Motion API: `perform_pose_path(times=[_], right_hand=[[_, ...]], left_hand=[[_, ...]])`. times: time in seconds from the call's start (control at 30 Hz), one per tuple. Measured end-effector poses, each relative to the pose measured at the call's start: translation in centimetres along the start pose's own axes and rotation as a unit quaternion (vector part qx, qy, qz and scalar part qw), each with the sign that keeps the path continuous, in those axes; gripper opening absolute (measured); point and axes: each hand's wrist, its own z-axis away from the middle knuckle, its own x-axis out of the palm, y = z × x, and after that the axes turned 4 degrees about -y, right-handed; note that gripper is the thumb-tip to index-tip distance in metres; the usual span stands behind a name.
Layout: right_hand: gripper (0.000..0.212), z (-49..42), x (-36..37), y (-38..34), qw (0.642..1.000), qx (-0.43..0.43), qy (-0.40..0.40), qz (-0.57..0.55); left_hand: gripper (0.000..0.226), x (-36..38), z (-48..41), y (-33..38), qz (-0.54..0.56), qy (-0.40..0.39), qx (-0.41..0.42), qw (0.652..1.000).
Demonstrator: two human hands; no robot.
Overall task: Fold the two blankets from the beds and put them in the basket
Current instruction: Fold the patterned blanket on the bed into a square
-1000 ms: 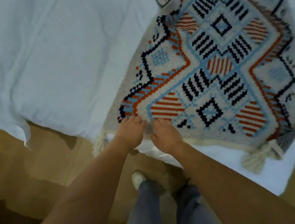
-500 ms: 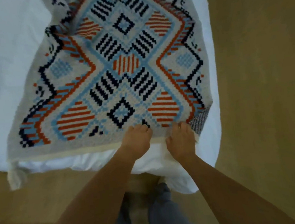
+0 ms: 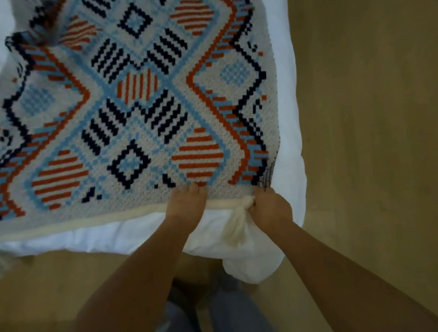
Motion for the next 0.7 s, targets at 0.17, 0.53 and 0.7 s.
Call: perform_pose_path(times=[0.17, 0.53, 0.7], right_hand=[[0.023, 2.2, 0.1, 5.8, 0.999, 0.036, -0.024, -0.006], [0.036, 3.8, 1.0, 7.7, 0.991, 0.094, -0.09, 0.002], [0.031, 2.4, -0.6, 6.2, 0.992, 0.081, 0.088, -0.024]], left_hand=[[0.031, 0.1, 1.4, 1.7, -0.002, -0.05, 0.043, 0.998], [0.037, 1.0, 2.8, 4.7, -0.019, -0.098, 0.042, 0.994], [0.025, -0.7, 1.8, 4.3, 0.043, -0.063, 0.047, 0.996]])
